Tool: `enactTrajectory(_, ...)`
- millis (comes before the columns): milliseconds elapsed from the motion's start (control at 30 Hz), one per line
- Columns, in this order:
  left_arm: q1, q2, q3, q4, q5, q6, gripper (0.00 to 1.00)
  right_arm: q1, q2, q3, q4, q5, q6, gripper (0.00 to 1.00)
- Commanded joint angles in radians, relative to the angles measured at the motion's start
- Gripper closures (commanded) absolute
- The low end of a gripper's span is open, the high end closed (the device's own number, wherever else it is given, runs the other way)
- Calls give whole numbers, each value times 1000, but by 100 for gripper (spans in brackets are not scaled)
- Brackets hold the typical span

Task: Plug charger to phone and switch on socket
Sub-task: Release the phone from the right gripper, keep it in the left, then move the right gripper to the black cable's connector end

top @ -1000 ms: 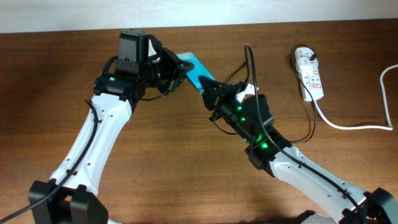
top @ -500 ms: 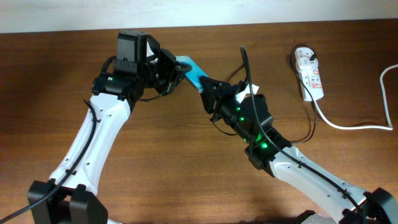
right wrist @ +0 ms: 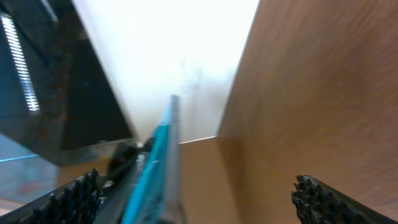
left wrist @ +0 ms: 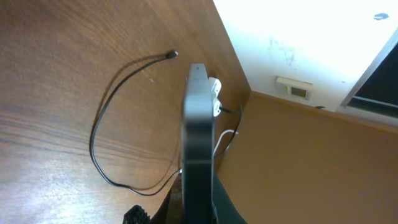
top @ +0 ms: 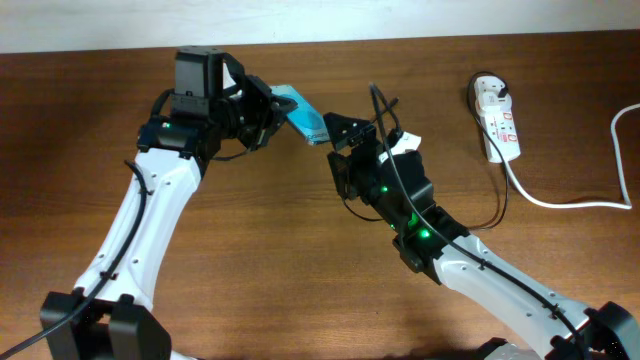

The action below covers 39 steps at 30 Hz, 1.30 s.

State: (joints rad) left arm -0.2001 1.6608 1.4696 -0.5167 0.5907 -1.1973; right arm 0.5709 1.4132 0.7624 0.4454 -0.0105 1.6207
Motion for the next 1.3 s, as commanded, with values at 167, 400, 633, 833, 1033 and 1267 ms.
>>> enactTrajectory(167,27,0,-1,5,14,129,100,-87,-1,14,-163,-72,-205,2)
enactTrajectory(400,27,0,-1,-8,11,194,100,-230,-84,30,-458,-117,-437,2)
enactTrajectory(633,27,0,-1,-26,11,204,100,-296,-117,388,-1188,-64,-758,2)
enactTrajectory(833,26,0,-1,-31,19,204,100,-298,-118,689,-1623,-35,-805,2)
enactTrajectory(1033,26,0,-1,-46,42,204,100,-298,-66,689,-1566,116,-806,2)
enactTrajectory(1267,26,0,-1,-68,42,204,100,-298,370,808,-1367,198,-953,1)
